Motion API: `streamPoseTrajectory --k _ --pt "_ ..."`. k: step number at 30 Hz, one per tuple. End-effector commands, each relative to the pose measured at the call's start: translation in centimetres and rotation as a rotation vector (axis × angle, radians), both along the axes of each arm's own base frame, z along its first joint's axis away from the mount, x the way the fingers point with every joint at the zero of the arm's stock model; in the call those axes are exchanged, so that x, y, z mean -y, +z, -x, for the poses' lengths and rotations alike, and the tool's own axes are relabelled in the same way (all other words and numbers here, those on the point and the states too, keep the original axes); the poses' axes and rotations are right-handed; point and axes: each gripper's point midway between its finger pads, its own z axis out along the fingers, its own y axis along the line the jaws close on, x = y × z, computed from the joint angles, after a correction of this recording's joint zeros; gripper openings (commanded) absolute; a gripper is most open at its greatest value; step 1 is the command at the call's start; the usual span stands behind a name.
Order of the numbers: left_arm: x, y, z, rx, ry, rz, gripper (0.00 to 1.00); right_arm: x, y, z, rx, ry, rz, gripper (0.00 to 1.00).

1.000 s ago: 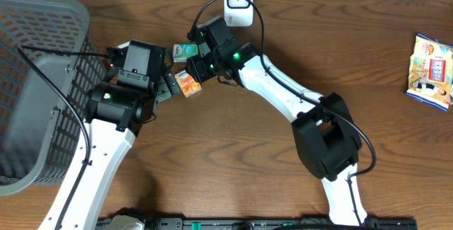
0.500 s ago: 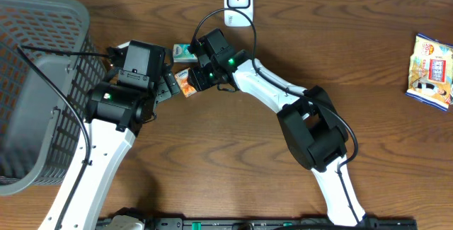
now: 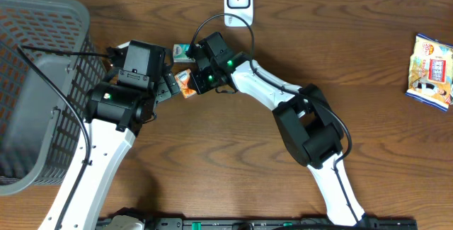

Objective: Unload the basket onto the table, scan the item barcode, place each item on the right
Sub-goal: 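Lift the orange tissue pack toward the scanner with the right gripper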

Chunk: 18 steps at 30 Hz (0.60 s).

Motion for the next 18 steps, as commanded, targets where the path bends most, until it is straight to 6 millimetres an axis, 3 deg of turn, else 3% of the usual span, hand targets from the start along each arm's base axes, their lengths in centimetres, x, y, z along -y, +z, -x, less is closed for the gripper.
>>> streamPoseTrajectory --k 1,5,8,13,18 --pt "-0.4 0.0 -0.1 -0.003 0.003 -0.021 0.98 0.5 -3.1 1.1 -0.061 0.002 0.044 0.01" --pt "-0.4 0.0 -0.1 -0.003 0.003 -0.021 0.98 0.7 -2.0 0.8 -0.089 -0.026 0.011 0.01" --pt "-0.4 0.0 -0.1 -0.003 0.003 -0.021 0.98 1.4 0.0 0.3 -0.114 -0.026 -0.043 0.01" --pt "-0.4 0.0 -0.1 -0.003 0.003 -0.021 0.98 4.2 4.9 -0.9 -0.194 -0.027 -0.195 0.01" --pt "-0.4 0.0 -0.1 -0.003 0.003 -0.021 0.98 6.8 8.2 -1.1 -0.32 0.002 -0.385 0.01"
